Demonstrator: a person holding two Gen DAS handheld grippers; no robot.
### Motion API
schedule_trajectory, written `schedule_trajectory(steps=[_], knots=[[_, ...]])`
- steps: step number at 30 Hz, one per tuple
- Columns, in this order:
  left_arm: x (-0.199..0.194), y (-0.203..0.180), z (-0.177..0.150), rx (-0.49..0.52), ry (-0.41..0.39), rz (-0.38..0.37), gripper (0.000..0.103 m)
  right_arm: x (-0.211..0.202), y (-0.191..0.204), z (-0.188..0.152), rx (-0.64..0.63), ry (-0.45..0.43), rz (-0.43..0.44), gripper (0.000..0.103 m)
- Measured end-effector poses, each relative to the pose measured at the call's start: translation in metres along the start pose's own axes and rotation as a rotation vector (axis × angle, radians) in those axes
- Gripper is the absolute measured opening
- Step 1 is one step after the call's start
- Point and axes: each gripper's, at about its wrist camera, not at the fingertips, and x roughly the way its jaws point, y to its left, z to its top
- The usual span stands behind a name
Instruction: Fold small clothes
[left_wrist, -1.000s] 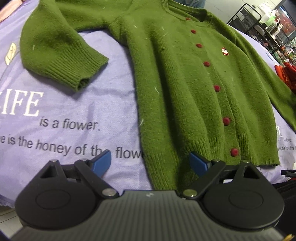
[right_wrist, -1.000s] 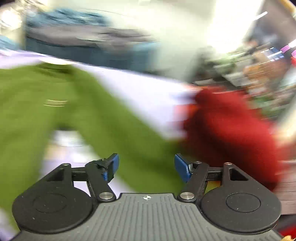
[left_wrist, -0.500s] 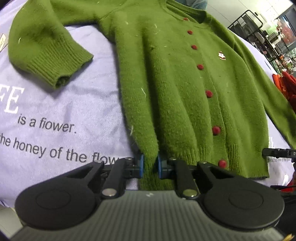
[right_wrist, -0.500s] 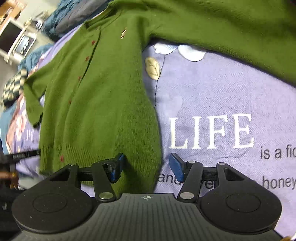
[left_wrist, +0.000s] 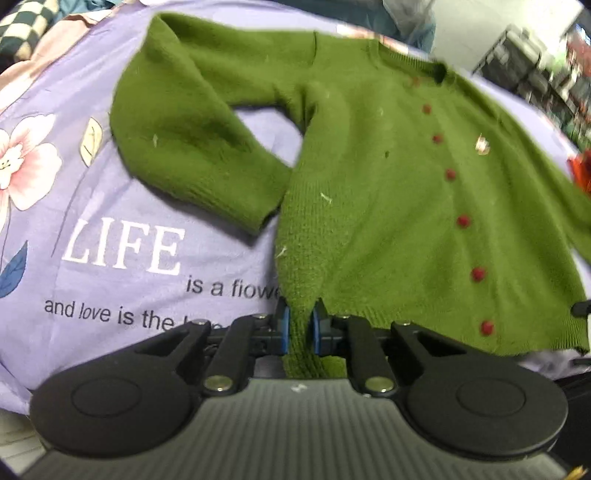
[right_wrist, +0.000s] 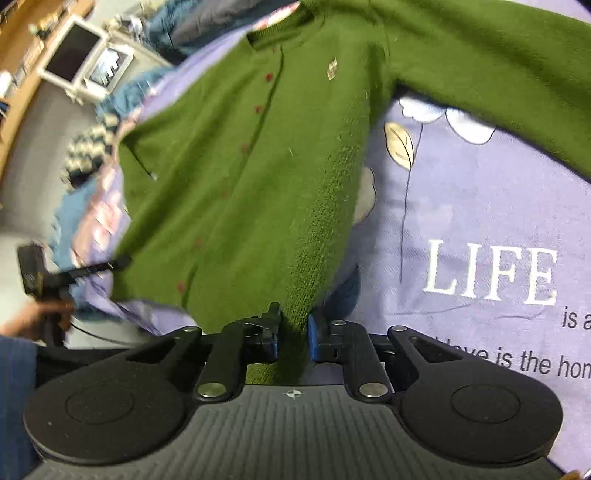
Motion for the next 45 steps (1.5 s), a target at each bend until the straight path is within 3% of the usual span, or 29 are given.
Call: schedule_trajectory(steps=[4,6,7,9,10,14,19,22,25,27,32,34,35,36,37,38,41,45], knots=[[0.026,-0.01,-0.007,0.022,0.036,0.044,0.013,0.025,-0.018,-0.004,0.012,0.039,-0.116,0.029],[0.026,-0.008,-0.008,-0.011,0.027,0.05,0.017,0.03,-0.022,-0.007,0.039,0.035,-0.146,0.041],[0.024,-0.005,-0.009,-0.027,0.024,0.049,0.022,0.029,-0.024,-0.007,0.052,0.026,-0.14,0.042],[0.018,-0.001,-0.008,-0.056,0.023,0.052,0.037,0.02,-0.028,-0.008,0.073,-0.008,-0.153,0.061],[0.014,0.001,-0.006,-0.068,0.025,0.063,0.045,0.013,-0.03,-0.009,0.088,-0.028,-0.162,0.062],[-0.007,0.001,0.008,-0.073,-0.016,0.081,0.053,-0.035,-0.055,-0.013,0.172,-0.243,-0.326,0.062],[-0.02,-0.02,0.032,0.028,-0.062,0.101,0.061,-0.111,-0.101,-0.033,0.309,-0.498,-0.583,0.063],[-0.018,-0.042,0.048,0.061,-0.074,0.056,0.064,-0.148,-0.128,-0.048,0.382,-0.566,-0.716,0.074],[-0.017,-0.065,0.06,0.108,-0.082,0.017,0.067,-0.171,-0.147,-0.062,0.444,-0.641,-0.718,0.082],[-0.013,-0.081,0.066,0.138,-0.077,-0.013,0.069,-0.173,-0.154,-0.062,0.435,-0.668,-0.669,0.097],[-0.012,-0.114,0.075,0.229,-0.073,-0.056,0.07,-0.166,-0.177,-0.046,0.338,-0.659,-0.63,0.097],[-0.015,-0.122,0.074,0.252,-0.075,-0.058,0.072,-0.166,-0.191,-0.041,0.328,-0.647,-0.613,0.095],[-0.017,-0.125,0.073,0.257,-0.076,-0.059,0.072,-0.162,-0.196,-0.038,0.327,-0.636,-0.585,0.087],[-0.019,-0.127,0.072,0.259,-0.078,-0.06,0.074,-0.162,-0.198,-0.037,0.332,-0.616,-0.561,0.06],[-0.02,-0.128,0.07,0.256,-0.08,-0.059,0.075,-0.159,-0.197,-0.035,0.324,-0.593,-0.539,0.042],[-0.021,-0.129,0.068,0.25,-0.08,-0.057,0.075,-0.156,-0.194,-0.031,0.303,-0.573,-0.516,0.017],[-0.019,-0.127,0.063,0.227,-0.065,-0.047,0.076,-0.151,-0.17,-0.02,0.259,-0.554,-0.486,0.017],[-0.01,-0.127,0.065,0.225,-0.045,-0.038,0.076,-0.154,-0.117,0.01,0.14,-0.57,-0.352,0.016]])
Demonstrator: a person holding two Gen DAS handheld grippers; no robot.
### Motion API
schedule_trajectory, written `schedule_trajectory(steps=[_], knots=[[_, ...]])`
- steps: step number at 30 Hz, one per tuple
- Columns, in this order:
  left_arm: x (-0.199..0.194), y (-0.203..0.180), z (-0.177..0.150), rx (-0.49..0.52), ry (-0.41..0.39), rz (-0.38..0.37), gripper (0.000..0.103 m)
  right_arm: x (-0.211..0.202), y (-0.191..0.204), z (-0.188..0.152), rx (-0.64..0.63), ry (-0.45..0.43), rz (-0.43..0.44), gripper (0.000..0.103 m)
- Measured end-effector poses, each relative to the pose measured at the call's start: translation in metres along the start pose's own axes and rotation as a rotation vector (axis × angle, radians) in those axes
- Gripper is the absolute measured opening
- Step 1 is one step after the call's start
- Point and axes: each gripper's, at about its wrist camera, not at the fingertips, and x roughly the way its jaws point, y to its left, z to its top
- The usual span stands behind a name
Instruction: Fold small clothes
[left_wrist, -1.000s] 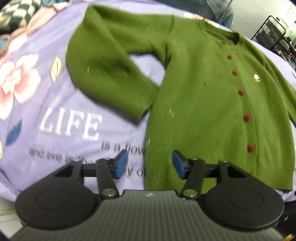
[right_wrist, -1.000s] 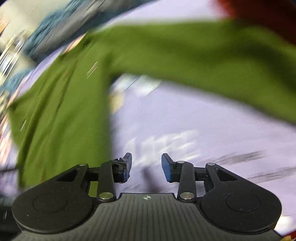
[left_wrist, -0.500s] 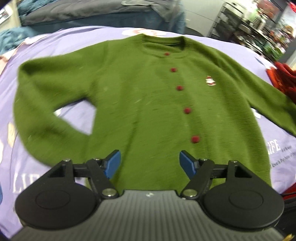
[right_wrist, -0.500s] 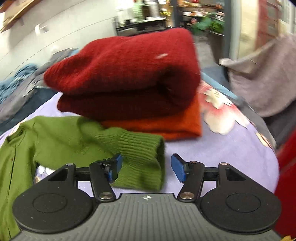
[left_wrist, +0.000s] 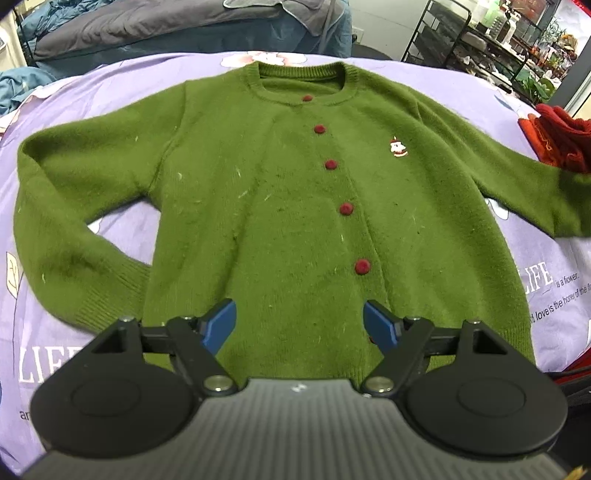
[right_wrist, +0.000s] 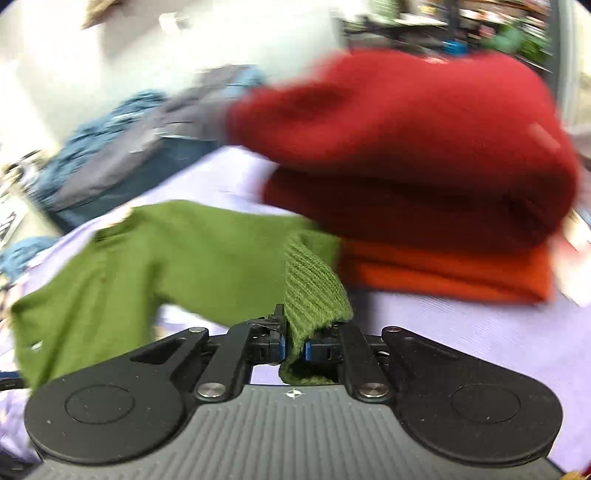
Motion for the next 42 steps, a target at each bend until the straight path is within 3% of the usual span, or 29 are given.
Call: schedule_trajectory(steps=[6,13,18,27,33,35,37,42], knots=[[0.006,-0.017,0.015,0.04,-0.021,-0.047,0.076,-0.001,0.078,0.072,-0.147,-0.078,0.209,0.015],[0.009,-0.042,0.011,0.075,-0.034,-0.062,0.079,-0.013,0.077,0.168,-0.041,-0.176,0.364,0.015],[0.017,-0.047,-0.005,0.055,0.003,-0.069,0.079,-0.019,0.029,0.205,0.025,-0.197,0.315,0.016],[0.027,-0.046,-0.01,0.032,0.049,-0.059,0.079,-0.025,-0.065,0.205,0.262,-0.225,0.135,0.014],[0.033,-0.051,-0.005,0.038,0.059,-0.06,0.083,-0.006,-0.066,0.204,0.287,-0.197,0.105,0.014],[0.034,-0.053,-0.005,0.041,0.053,-0.062,0.085,-0.002,-0.07,0.205,0.347,-0.194,0.103,0.014],[0.034,-0.055,-0.006,0.04,0.049,-0.055,0.095,-0.002,-0.058,0.207,0.312,-0.167,0.084,0.014],[0.037,-0.054,-0.009,0.015,0.041,-0.043,0.098,0.008,-0.009,0.217,0.234,-0.13,0.222,0.014]])
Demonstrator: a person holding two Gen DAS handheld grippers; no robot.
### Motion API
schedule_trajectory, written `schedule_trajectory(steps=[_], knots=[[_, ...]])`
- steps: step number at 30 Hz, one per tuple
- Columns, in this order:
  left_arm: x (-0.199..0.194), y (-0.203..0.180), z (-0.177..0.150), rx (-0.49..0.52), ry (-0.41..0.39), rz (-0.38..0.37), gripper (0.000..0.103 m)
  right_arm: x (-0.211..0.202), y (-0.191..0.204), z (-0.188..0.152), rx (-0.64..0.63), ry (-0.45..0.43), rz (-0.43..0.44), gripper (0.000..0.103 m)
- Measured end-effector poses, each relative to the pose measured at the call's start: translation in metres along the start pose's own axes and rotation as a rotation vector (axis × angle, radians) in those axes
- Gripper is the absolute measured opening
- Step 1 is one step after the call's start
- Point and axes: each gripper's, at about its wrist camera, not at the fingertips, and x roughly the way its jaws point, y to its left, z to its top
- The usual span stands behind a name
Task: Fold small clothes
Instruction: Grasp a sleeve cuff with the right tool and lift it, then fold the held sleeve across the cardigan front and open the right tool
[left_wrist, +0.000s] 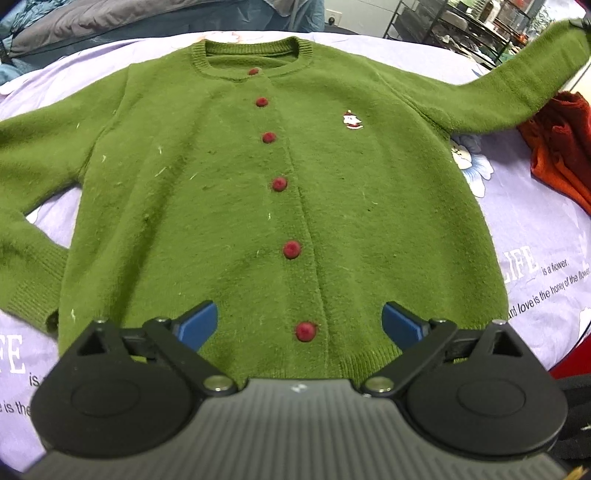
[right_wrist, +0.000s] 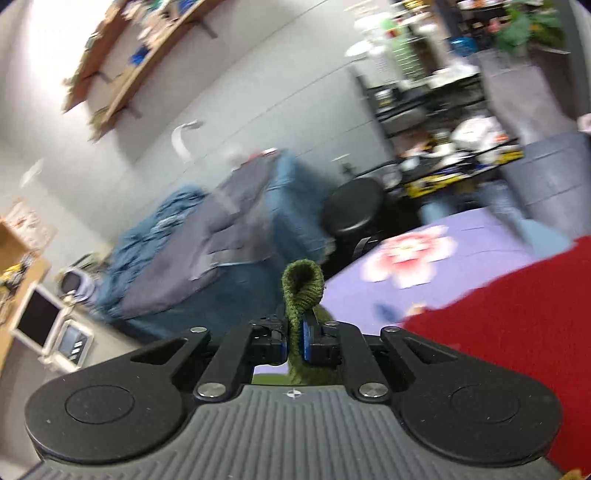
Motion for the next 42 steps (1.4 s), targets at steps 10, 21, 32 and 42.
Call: schedule_trajectory(steps=[10,21,32,42], knots=[[-0.008,0.028,0.014,-0.078,-0.044,0.025,0.102,0.139,0.135,-0.068,0.003,0.278,0.26,0.014],[-0.028,0.09,-0.015,-0.216,-0.04,0.073,0.102,0.28,0.259,-0.185,0.051,0.564,0.352,0.015],[-0.034,0.135,-0.01,-0.229,-0.074,0.061,0.102,0.342,0.27,-0.259,-0.029,0.639,0.22,0.021],[-0.026,0.124,0.038,-0.147,-0.17,0.023,0.099,0.335,0.264,-0.266,-0.071,0.553,0.259,0.052]])
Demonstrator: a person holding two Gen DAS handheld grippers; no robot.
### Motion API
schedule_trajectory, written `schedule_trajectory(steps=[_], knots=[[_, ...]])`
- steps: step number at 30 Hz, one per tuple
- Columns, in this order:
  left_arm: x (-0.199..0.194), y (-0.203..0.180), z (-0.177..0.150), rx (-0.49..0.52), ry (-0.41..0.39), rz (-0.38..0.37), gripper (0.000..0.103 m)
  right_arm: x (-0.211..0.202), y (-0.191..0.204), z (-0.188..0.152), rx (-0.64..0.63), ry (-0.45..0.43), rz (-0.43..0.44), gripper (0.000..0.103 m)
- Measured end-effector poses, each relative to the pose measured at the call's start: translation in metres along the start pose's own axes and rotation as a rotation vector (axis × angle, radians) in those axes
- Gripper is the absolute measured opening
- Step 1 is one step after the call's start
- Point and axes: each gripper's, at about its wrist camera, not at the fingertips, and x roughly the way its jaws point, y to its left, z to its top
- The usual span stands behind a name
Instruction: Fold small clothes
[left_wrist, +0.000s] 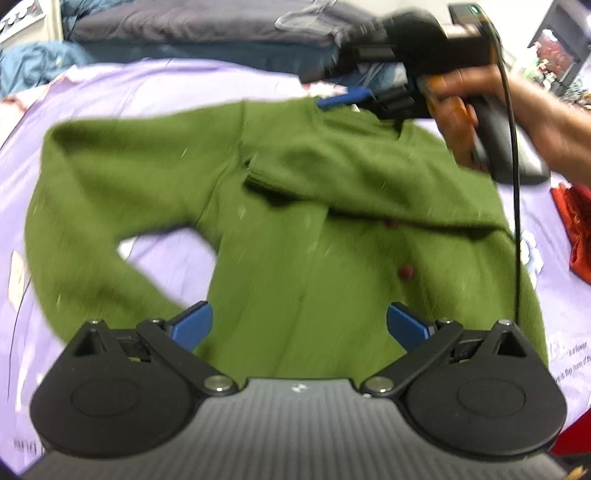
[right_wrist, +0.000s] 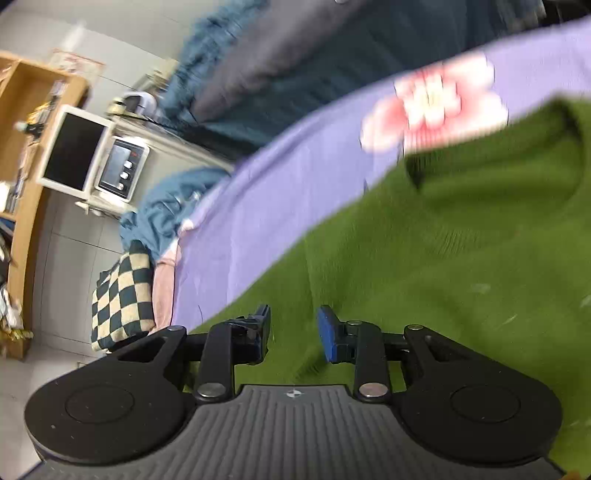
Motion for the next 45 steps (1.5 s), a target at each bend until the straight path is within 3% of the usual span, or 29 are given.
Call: schedule_trajectory(steps=[2,4,7,9,11,13,17,21,29,38,40,42,45], knots=[[0.006,-0.006,0.011,0.03,-0.029,-0.023,0.089,-0.022,-0.001,-0.002,-0.102,-0.033,-0.064,0.052],[0.02,-0.014,0.024,0.072,-0.028,-0.036,0.071,-0.045,-0.01,-0.006,-0.183,-0.056,-0.149,0.051],[0.04,-0.026,0.046,0.127,-0.037,-0.023,0.068,-0.078,-0.032,-0.017,-0.297,-0.077,-0.317,0.048],[0.054,-0.031,0.061,0.151,-0.052,-0.018,0.067,-0.097,-0.05,-0.027,-0.371,-0.07,-0.436,0.038],[0.069,-0.035,0.077,0.166,-0.063,0.011,0.066,-0.116,-0.07,-0.037,-0.394,-0.069,-0.526,0.038],[0.087,-0.037,0.091,0.169,-0.064,0.036,0.066,-0.131,-0.087,-0.047,-0.41,-0.066,-0.591,0.038],[0.132,-0.04,0.111,0.178,0.018,0.075,0.067,-0.144,-0.115,-0.066,-0.447,-0.027,-0.675,0.038],[0.163,-0.036,0.111,0.166,0.103,0.094,0.069,-0.136,-0.121,-0.077,-0.491,-0.023,-0.689,0.037],[0.175,-0.045,0.1,0.258,0.093,0.119,0.089,-0.128,-0.125,-0.078,-0.462,-0.041,-0.708,0.037],[0.148,-0.043,0.096,0.174,0.072,0.125,0.092,-0.125,-0.119,-0.079,-0.455,-0.034,-0.728,0.039],[0.126,-0.042,0.088,0.123,0.037,0.11,0.093,-0.129,-0.113,-0.078,-0.434,-0.05,-0.71,0.05],[0.099,-0.038,0.073,0.066,-0.018,0.095,0.098,-0.136,-0.103,-0.083,-0.431,-0.074,-0.664,0.078],[0.062,-0.032,0.043,0.009,-0.08,0.155,0.099,-0.143,-0.086,-0.095,-0.443,-0.083,-0.6,0.08]])
